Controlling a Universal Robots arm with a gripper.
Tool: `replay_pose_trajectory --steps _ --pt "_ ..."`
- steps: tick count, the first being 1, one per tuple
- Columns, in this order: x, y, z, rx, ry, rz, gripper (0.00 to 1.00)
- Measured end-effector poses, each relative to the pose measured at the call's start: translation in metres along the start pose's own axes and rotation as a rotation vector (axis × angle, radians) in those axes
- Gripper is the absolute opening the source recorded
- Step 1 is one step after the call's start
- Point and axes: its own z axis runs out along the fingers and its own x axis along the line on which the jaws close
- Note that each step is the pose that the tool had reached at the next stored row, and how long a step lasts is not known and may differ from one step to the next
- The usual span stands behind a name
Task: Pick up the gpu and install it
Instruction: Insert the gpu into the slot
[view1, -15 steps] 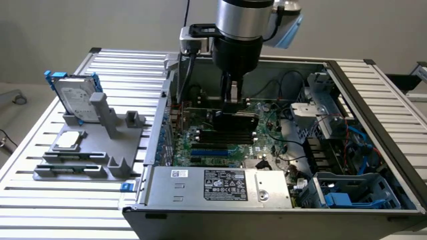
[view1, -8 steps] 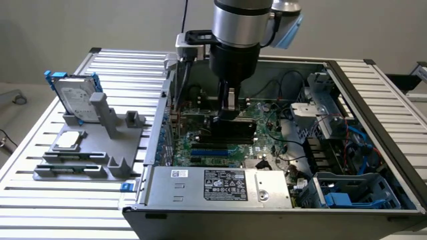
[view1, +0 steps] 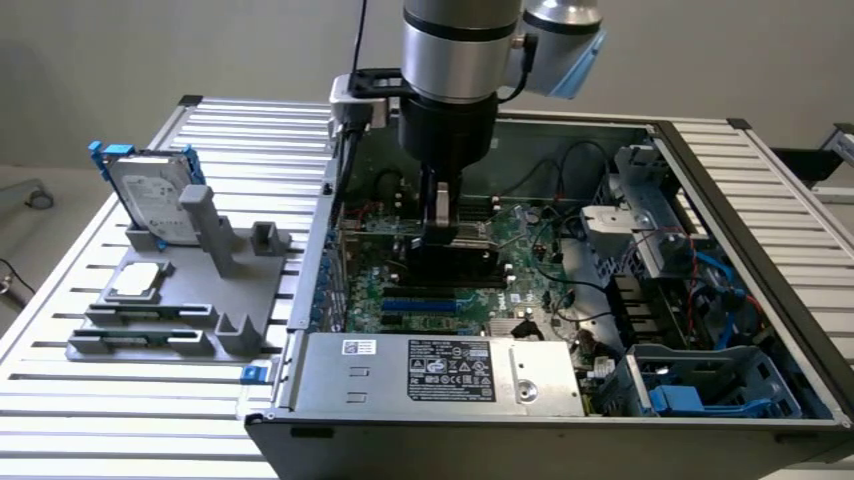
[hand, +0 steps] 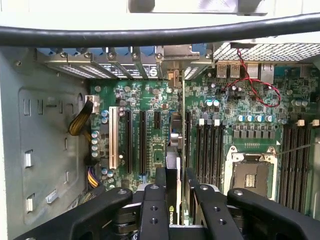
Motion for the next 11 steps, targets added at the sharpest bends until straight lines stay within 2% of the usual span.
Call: replay_pose_trajectory --steps 11 --pt "0.002 -0.0002 0.011 0.0001 -0.0016 0.0 0.26"
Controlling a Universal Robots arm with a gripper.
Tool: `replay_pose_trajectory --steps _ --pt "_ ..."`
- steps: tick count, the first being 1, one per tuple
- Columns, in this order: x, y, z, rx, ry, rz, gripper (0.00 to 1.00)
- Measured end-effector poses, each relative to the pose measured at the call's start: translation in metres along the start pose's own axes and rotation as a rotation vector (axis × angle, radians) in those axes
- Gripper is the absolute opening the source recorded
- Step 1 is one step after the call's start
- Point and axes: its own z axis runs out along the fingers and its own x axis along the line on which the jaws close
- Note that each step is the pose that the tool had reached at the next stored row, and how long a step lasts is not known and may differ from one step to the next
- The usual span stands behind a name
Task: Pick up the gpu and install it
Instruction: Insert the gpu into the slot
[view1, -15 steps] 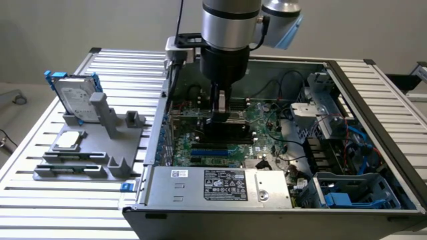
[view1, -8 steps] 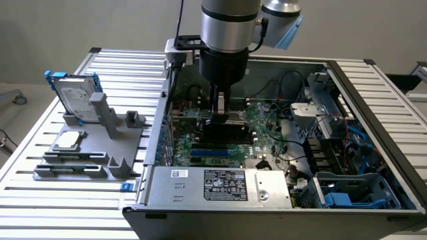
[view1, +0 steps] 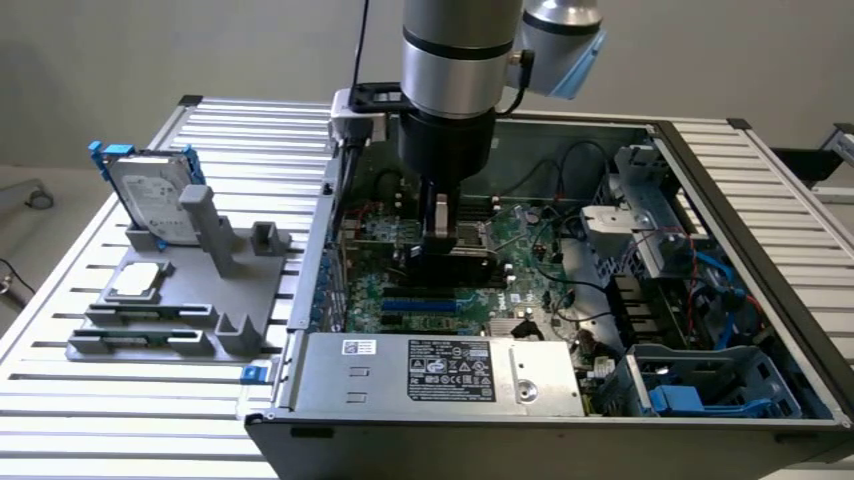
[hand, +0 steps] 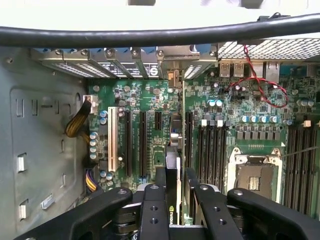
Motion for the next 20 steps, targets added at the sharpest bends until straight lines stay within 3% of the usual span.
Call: replay_pose_trajectory --steps 20 --pt "0.005 -0.0004 0.0132 0.0 -0.0009 0.006 0.26"
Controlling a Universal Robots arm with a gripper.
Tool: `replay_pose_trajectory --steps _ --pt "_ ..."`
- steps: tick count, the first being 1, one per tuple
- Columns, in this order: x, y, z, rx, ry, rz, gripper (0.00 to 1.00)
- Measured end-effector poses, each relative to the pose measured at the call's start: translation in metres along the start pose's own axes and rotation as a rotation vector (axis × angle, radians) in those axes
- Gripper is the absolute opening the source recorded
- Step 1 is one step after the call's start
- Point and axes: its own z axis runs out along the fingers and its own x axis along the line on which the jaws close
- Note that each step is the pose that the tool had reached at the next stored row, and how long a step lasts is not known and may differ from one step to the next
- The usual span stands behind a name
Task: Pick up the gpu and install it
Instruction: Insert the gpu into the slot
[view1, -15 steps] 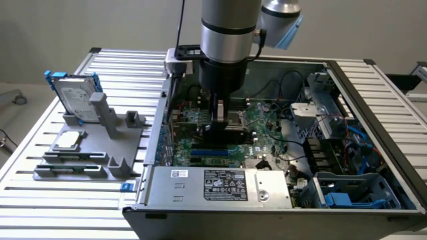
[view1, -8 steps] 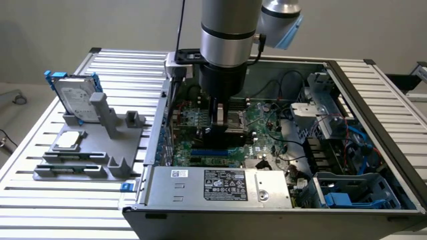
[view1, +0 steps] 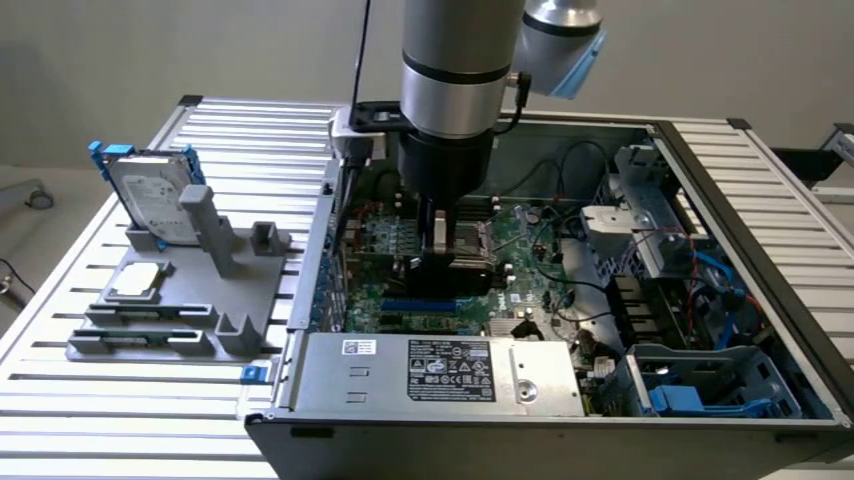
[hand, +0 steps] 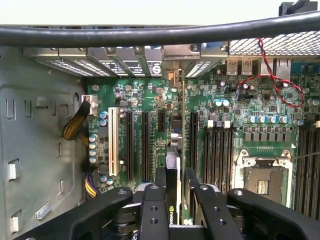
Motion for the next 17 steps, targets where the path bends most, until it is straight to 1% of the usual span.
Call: replay_pose_trajectory --steps 4,7,11,14,17 --pt "0.0 0.0033 0.0033 0.0001 -0.0002 0.005 0.26" --pt "0.0 0.0036 0.0038 -0.0001 0.0002 0.005 0.26" --pt "0.0 0.0026 0.005 0.0 -0.0017 0.012 0.26" --pt "0.0 0.0014 0.0064 0.0002 -0.0048 0.024 0.26" --pt "0.0 0.0013 0.0083 0.0 -0.0053 0.027 0.26"
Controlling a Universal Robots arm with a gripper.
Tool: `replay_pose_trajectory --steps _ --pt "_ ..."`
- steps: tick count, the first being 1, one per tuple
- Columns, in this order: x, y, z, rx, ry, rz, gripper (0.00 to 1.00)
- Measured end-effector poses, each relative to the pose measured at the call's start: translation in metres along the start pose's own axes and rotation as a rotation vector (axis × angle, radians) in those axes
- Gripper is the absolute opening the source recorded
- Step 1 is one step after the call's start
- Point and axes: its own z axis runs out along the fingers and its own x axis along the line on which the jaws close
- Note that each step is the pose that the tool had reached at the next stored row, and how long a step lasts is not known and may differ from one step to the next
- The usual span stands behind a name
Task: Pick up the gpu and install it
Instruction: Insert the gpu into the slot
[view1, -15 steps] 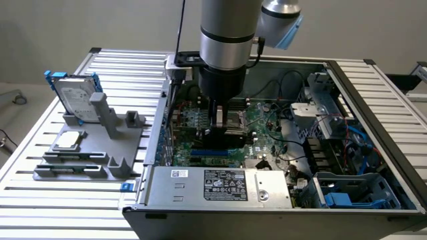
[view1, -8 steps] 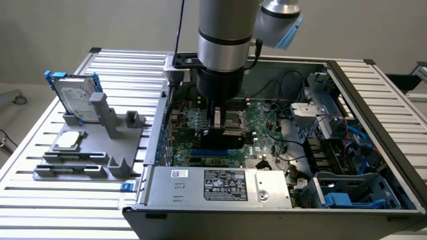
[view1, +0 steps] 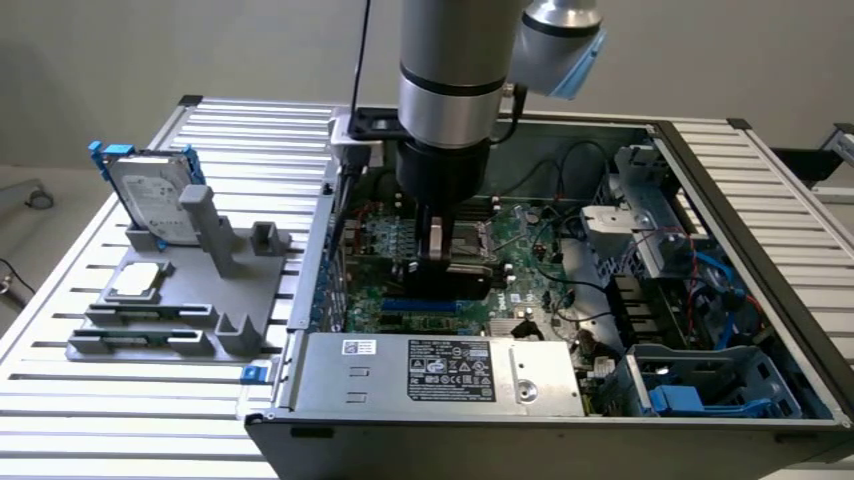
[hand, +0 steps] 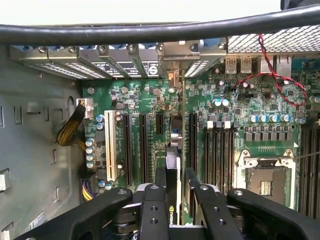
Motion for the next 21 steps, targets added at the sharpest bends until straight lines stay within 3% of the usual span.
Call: replay_pose_trajectory --steps 21 --pt "0.001 0.0021 0.0142 0.0 -0.0001 0.001 0.26"
